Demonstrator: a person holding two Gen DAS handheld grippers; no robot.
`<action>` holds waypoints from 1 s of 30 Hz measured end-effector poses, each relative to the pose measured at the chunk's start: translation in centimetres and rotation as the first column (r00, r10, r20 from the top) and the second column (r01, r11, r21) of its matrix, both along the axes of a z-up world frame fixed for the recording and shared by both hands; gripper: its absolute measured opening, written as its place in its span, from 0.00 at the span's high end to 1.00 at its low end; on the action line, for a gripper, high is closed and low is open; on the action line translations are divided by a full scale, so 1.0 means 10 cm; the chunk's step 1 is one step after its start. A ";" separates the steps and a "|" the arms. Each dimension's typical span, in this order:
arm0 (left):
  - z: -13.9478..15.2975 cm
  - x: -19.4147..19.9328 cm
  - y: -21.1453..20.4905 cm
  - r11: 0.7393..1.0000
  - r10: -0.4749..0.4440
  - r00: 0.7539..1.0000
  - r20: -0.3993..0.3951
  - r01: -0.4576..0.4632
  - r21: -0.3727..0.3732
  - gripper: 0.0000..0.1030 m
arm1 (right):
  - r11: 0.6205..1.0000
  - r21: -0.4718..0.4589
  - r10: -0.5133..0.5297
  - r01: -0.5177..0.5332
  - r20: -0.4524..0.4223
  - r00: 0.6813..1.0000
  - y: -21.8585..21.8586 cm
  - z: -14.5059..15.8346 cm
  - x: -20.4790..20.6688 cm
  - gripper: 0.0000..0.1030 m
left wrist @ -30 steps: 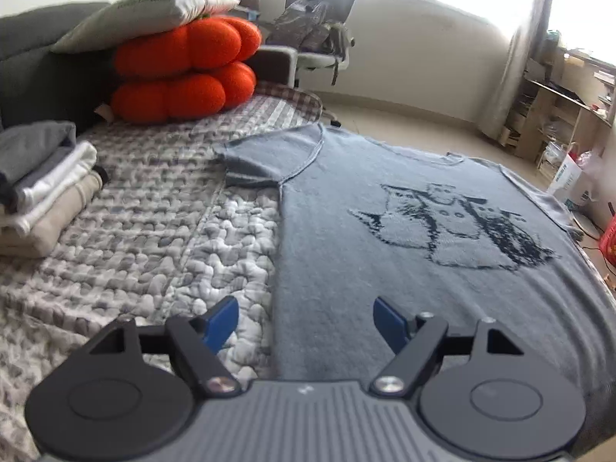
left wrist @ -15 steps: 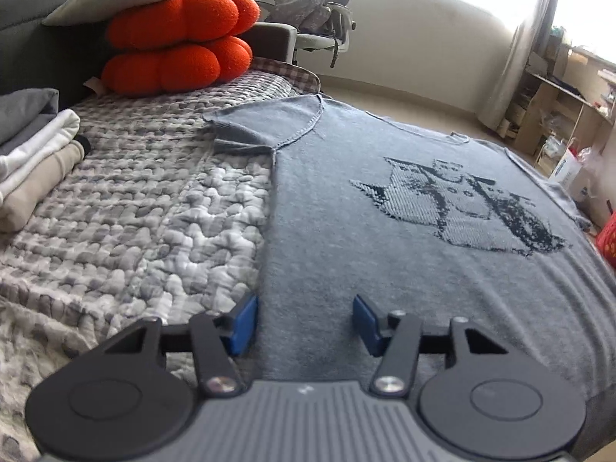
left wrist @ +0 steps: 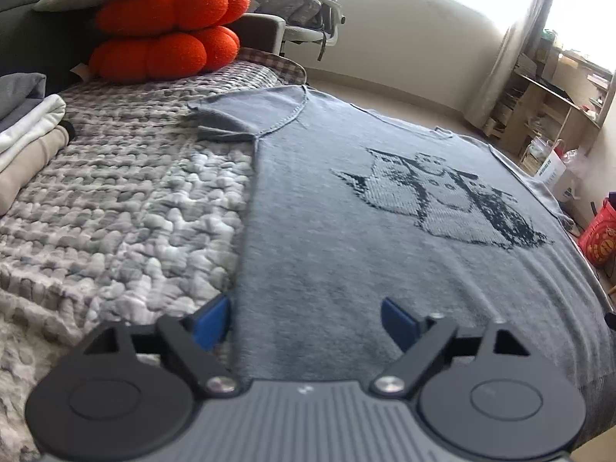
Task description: Fold clothes
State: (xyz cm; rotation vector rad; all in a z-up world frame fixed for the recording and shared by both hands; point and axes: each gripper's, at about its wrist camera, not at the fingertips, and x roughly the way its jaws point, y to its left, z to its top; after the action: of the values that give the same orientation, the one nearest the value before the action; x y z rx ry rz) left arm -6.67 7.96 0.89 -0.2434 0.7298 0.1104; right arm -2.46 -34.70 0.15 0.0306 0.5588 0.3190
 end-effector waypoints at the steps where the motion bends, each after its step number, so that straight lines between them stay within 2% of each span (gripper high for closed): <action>1: -0.01 0.00 -0.01 1.000 -0.001 1.000 0.003 0.001 -0.002 0.08 | 1.000 0.002 -0.005 0.005 0.005 1.000 0.01 -0.01 -0.01 0.80; 4: -0.03 -0.03 -0.02 1.000 -0.002 1.000 0.029 0.003 -0.028 0.01 | 1.000 0.006 -0.020 0.020 0.019 1.000 0.03 -0.04 -0.05 0.80; 6: -0.04 -0.04 -0.02 0.999 0.000 0.999 0.043 0.001 -0.033 0.00 | 1.000 0.009 -0.030 0.029 0.028 0.999 0.05 -0.05 -0.07 0.80; 7: -0.04 -0.05 -0.03 1.000 0.001 0.999 0.046 0.001 -0.030 0.00 | 0.999 0.004 -0.033 0.033 0.032 0.999 0.06 -0.05 -0.07 0.77; 9: -0.02 -0.07 0.01 0.997 0.008 0.998 0.063 -0.004 -0.071 0.00 | 0.999 -0.002 -0.034 0.034 0.039 0.999 0.09 -0.06 -0.09 0.70; 11: 0.01 -0.09 0.05 0.993 0.018 0.997 0.080 -0.008 -0.117 0.00 | 1.000 -0.007 -0.029 0.029 0.049 0.998 0.13 -0.07 -0.11 0.58; 15: 0.07 -0.16 0.05 0.996 0.012 0.992 0.123 -0.001 -0.095 0.00 | 1.000 -0.009 -0.029 0.029 0.066 0.997 0.17 -0.09 -0.15 0.48; 17: 0.09 -0.18 0.02 0.998 0.017 0.991 0.130 -0.009 -0.060 0.00 | 1.000 0.010 -0.029 0.029 0.060 0.998 0.17 -0.09 -0.15 0.24; 20: 0.08 -0.17 -0.06 0.999 0.042 0.993 0.107 -0.045 0.029 0.00 | 0.999 0.042 -0.006 0.004 0.068 0.998 0.20 -0.10 -0.18 0.04; 23: 0.05 -0.13 -0.11 0.997 0.050 0.995 0.092 -0.056 0.060 0.00 | 0.999 0.046 0.009 -0.013 0.086 0.996 0.24 -0.11 -0.22 0.00; 27: -0.02 -0.08 -0.09 0.997 0.055 0.997 0.062 -0.057 0.046 0.00 | 0.999 0.041 -0.002 -0.002 0.095 0.995 0.27 -0.12 -0.24 0.00; 30: -0.05 -0.08 -0.17 0.996 0.029 0.998 0.062 -0.034 0.084 0.00 | 0.998 0.067 -0.023 0.016 0.107 0.994 0.22 -0.10 -0.26 0.00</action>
State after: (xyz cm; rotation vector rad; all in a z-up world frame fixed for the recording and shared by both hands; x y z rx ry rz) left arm -7.47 6.27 0.37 -0.1767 0.6598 0.1632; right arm -5.11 -32.46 -0.88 0.0821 0.4405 0.3184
